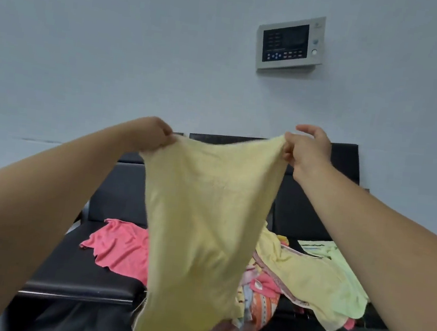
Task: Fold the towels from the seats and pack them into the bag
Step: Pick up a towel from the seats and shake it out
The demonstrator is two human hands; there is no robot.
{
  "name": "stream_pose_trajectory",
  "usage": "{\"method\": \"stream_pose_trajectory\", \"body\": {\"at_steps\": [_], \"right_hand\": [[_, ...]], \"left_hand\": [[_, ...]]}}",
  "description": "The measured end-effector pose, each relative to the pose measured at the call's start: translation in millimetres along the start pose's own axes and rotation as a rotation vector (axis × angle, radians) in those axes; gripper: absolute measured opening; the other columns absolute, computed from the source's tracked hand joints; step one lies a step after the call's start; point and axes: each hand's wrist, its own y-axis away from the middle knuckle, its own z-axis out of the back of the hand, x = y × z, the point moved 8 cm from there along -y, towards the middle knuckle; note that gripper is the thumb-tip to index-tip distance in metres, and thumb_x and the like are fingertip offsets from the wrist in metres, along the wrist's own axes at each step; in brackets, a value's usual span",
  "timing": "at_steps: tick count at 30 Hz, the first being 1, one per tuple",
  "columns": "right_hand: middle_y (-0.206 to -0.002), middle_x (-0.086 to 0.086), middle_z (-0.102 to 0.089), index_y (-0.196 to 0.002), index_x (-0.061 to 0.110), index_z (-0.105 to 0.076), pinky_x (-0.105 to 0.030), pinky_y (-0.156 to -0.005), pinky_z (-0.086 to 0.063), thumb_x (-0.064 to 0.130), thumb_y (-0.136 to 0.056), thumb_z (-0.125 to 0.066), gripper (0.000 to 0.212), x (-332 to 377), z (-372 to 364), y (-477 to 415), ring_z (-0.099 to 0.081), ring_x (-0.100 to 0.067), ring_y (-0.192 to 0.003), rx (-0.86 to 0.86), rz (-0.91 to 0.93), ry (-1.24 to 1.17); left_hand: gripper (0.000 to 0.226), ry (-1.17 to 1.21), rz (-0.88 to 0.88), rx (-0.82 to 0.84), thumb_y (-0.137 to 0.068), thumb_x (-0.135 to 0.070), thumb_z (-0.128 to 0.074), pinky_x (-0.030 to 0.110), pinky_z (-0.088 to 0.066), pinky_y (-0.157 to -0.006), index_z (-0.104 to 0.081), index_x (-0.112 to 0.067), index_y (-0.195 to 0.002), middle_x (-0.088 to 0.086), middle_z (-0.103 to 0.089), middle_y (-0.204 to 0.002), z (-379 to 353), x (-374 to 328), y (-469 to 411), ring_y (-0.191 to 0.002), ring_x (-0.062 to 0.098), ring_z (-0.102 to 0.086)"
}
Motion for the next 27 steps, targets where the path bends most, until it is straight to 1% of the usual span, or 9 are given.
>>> {"method": "stream_pose_trajectory", "body": {"at_steps": [2, 5, 9, 12, 16, 19, 22, 24, 27], "right_hand": [[-0.087, -0.009, -0.066, -0.123, 0.011, -0.06, -0.03, -0.074, -0.061, -0.007, -0.091, -0.065, 0.037, -15, 8, -1, -0.064, -0.016, -0.067, 0.005, -0.08, -0.039], [-0.098, -0.02, -0.063, -0.124, -0.008, -0.057, -0.03, -0.069, -0.063, -0.015, -0.087, -0.066, 0.039, -45, 11, 5, -0.069, -0.022, -0.077, 0.05, -0.281, -0.157], [-0.111, -0.02, -0.065, -0.117, -0.005, -0.061, -0.03, -0.072, -0.063, -0.008, -0.088, -0.07, 0.03, -68, 19, 13, -0.072, -0.024, -0.091, 0.08, -0.352, -0.12], [-0.104, -0.016, -0.069, -0.11, 0.0, -0.064, -0.028, -0.072, -0.063, 0.0, -0.091, -0.071, 0.02, -76, 19, 14, -0.073, -0.02, -0.084, 0.093, -0.312, 0.067], [-0.104, -0.017, -0.069, -0.112, 0.002, -0.064, -0.027, -0.065, -0.061, 0.001, -0.092, -0.068, 0.02, -79, 10, 17, -0.074, -0.019, -0.071, 0.14, -0.223, 0.21], [-0.111, -0.02, -0.065, -0.11, 0.005, -0.063, -0.03, -0.067, -0.061, -0.003, -0.092, -0.066, 0.02, -80, -3, 26, -0.076, -0.024, -0.071, 0.243, -0.151, 0.206], [-0.109, -0.018, -0.064, -0.102, 0.008, -0.066, -0.03, -0.065, -0.062, -0.006, -0.095, -0.058, 0.017, -80, -13, 35, -0.075, -0.025, -0.068, 0.329, -0.021, 0.337], [-0.103, -0.021, -0.07, -0.096, 0.001, -0.072, -0.028, -0.067, -0.063, -0.006, -0.097, -0.053, 0.02, -83, -22, 44, -0.076, -0.024, -0.071, 0.387, -0.008, 0.434], [-0.098, -0.027, -0.073, -0.101, -0.007, -0.074, -0.022, -0.067, -0.06, 0.012, -0.096, -0.066, 0.021, -95, -42, 63, -0.075, -0.019, -0.075, 0.588, -0.048, 0.469]], "left_hand": [[0.014, 0.056, 0.038, 0.041, -0.101, -0.028, -0.058, 0.041, -0.05, -0.082, -0.069, -0.019, -0.102, 0.007, -0.067, -0.102, -20, 13, -1, -0.088, 0.024, -0.058], [0.006, 0.399, 0.047, 0.053, -0.101, -0.015, -0.055, 0.033, -0.044, -0.059, -0.061, -0.018, -0.101, 0.006, -0.056, -0.087, -43, 16, 4, -0.067, 0.02, -0.05], [0.025, 0.776, -0.015, 0.211, -0.102, 0.0, -0.044, 0.024, -0.038, -0.043, -0.057, -0.015, -0.088, 0.003, -0.052, -0.071, -65, -5, 13, -0.05, 0.012, -0.047], [0.031, 0.872, -0.027, 0.357, -0.099, 0.005, -0.039, 0.024, -0.052, -0.052, -0.065, -0.009, -0.09, 0.008, -0.065, -0.085, -82, -16, 17, -0.064, 0.014, -0.063], [0.031, 0.995, -0.041, 0.519, -0.097, 0.007, -0.038, 0.029, -0.061, -0.085, -0.063, 0.007, -0.116, 0.019, -0.072, -0.114, -102, -30, 23, -0.102, 0.025, -0.072], [0.026, 0.95, -0.135, 0.545, -0.099, 0.006, -0.05, 0.028, -0.057, -0.094, -0.064, 0.004, -0.122, 0.018, -0.071, -0.12, -113, -39, 27, -0.112, 0.025, -0.069], [0.013, 0.766, -0.194, 0.455, -0.096, -0.008, -0.065, 0.028, -0.059, -0.088, -0.071, -0.001, -0.105, 0.016, -0.076, -0.105, -117, -46, 30, -0.099, 0.025, -0.074], [0.018, 0.654, -0.203, 0.457, -0.095, -0.017, -0.067, 0.03, -0.061, -0.084, -0.07, 0.0, -0.101, 0.017, -0.077, -0.097, -120, -51, 33, -0.092, 0.026, -0.076], [0.024, 0.534, -0.183, 0.496, -0.096, -0.02, -0.068, 0.026, -0.06, -0.072, -0.066, 0.003, -0.1, 0.018, -0.077, -0.09, -128, -56, 37, -0.087, 0.026, -0.077]]}}
